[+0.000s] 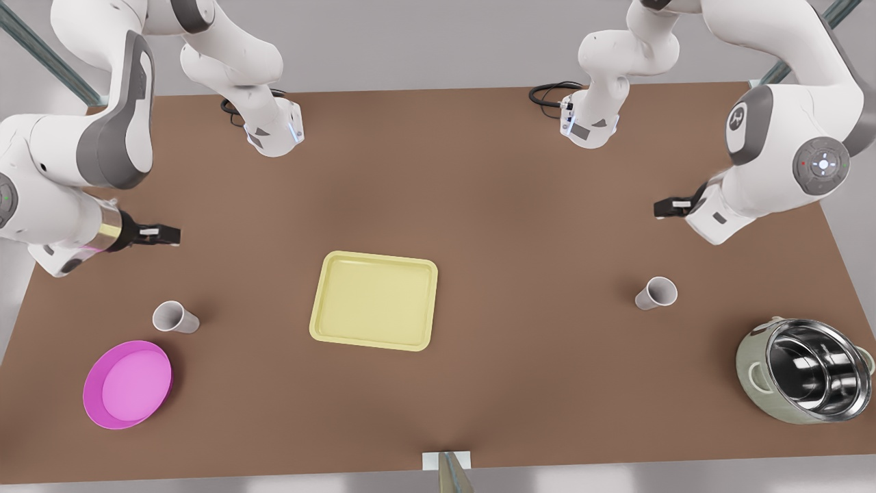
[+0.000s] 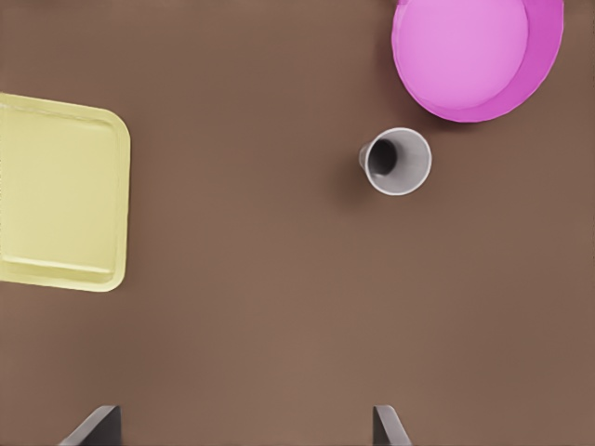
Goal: Use both arms to respectively pick up the white IKEA cups from the middle-left and middle-right positions, then place the white IKEA cups onto the middle-middle tray, ensuring that the cups remain upright and do not tip over
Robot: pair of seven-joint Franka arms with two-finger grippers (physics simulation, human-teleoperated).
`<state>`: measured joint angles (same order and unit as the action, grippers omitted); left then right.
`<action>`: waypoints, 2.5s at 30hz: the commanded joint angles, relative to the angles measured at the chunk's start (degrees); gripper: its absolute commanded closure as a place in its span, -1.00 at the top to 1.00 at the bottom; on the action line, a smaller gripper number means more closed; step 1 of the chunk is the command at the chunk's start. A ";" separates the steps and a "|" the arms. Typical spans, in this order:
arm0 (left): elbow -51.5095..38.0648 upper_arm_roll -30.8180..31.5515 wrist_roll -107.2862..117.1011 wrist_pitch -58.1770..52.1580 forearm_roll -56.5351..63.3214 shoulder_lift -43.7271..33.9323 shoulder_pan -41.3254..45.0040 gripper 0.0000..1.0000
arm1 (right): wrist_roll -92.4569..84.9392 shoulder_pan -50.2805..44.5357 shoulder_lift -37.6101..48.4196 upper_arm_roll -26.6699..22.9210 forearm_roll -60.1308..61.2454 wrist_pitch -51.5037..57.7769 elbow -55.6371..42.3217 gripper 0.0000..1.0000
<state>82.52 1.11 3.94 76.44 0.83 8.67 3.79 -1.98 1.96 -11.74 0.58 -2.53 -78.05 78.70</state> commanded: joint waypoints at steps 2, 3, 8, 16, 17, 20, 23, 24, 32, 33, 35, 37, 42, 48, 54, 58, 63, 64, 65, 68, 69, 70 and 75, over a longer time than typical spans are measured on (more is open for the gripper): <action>0.01 -0.14 2.74 6.53 -0.39 0.03 0.08 1.00 | -1.09 0.06 0.14 0.03 0.16 -7.29 0.23 1.00; 0.27 -0.58 0.91 7.23 -0.39 1.60 -0.01 1.00 | -0.74 0.06 -0.21 0.03 0.33 -7.03 0.23 1.00; 7.48 -4.01 -15.89 32.54 -2.58 14.35 -6.24 1.00 | -13.48 8.31 -13.74 0.03 -3.27 -19.41 -0.38 1.00; 11.42 -5.24 -19.94 41.84 -3.64 21.56 -10.64 1.00 | -17.35 13.51 -18.93 0.30 0.16 -35.22 7.08 1.00; 13.46 -5.24 -19.67 44.23 -3.64 21.56 -10.64 1.00 | -17.35 13.86 -18.85 0.30 0.42 -39.45 9.37 1.00; 17.94 -5.50 -18.88 44.94 -3.56 20.95 -10.56 1.00 | -17.35 14.56 -19.37 0.30 2.70 -42.09 11.13 1.00; 21.54 -6.03 -18.71 47.84 -3.56 20.68 -10.47 1.00 | -17.44 15.18 -19.46 0.21 2.88 -42.09 12.10 1.00; 21.54 -6.03 -18.71 47.84 -3.56 20.77 -10.47 1.00 | -17.44 15.18 -19.37 0.21 2.88 -41.92 12.53 1.00; 21.46 -5.86 -17.48 48.72 -3.73 21.83 -10.20 1.00 | -17.53 16.15 -21.39 0.03 2.79 -41.30 15.08 1.00; 21.46 -5.86 -17.48 48.63 -3.73 21.83 -10.29 1.00 | -17.44 16.58 -22.01 0.03 2.79 -41.21 15.17 1.00; 21.54 -5.86 -17.48 48.63 -3.73 21.83 -10.20 1.00 | -17.09 16.76 -23.06 0.12 2.79 -41.30 15.17 1.00; 21.46 -5.86 -17.48 48.63 -3.73 21.83 -10.20 1.00 | -17.09 16.76 -24.03 0.12 2.79 -41.30 15.17 1.00; 21.54 -4.71 -11.50 47.75 -3.91 21.91 -9.76 -0.36 | -17.18 16.85 -25.09 0.12 2.88 -41.30 15.17 0.20; 21.37 -2.34 -5.96 46.61 -3.91 21.48 -9.50 -0.55 | -17.35 16.85 -25.26 0.12 2.79 -41.21 15.17 -0.25; 7.93 14.36 24.78 34.04 -3.29 22.00 -5.64 -0.57 | -17.26 16.41 -23.51 1.96 2.79 -37.00 13.77 -0.57; -6.74 14.44 50.53 34.48 0.13 32.62 12.11 -0.57 | -16.65 14.40 -21.92 10.14 2.71 -32.78 11.22 -0.57; -25.39 13.92 75.86 39.83 2.24 45.38 23.02 -0.57 | -17.09 0.59 -21.92 10.14 0.51 -32.51 8.49 -0.57; -25.65 13.83 76.48 42.47 2.24 46.26 24.42 -0.57 | -16.65 -0.82 -21.83 10.14 0.60 -32.51 8.58 -0.57; -26.35 13.92 76.57 43.27 2.24 46.87 25.21 -0.57 | -16.74 -2.04 -22.27 10.14 0.51 -32.60 8.67 -0.57; -28.38 13.65 77.36 43.27 2.24 49.69 28.55 -0.57 | -16.65 -7.14 -22.97 10.14 0.60 -36.90 8.67 -0.57; -28.47 13.66 77.36 43.36 2.16 50.13 28.91 -0.57 | -16.65 -9.16 -23.77 10.14 0.60 -39.27 8.58 -0.57; -28.47 13.66 77.36 43.36 2.16 50.22 29.43 -0.57 | -16.04 -10.13 -23.77 10.14 0.51 -39.54 8.58 -0.57; -28.47 13.65 77.09 44.94 2.24 51.89 30.31 0.26 | -15.68 -14.18 -25.88 10.14 0.68 -39.54 9.28 -0.57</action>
<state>54.10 14.75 51.85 119.62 2.93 60.43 34.05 -18.73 -11.80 -37.38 10.72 -1.48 -116.04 87.94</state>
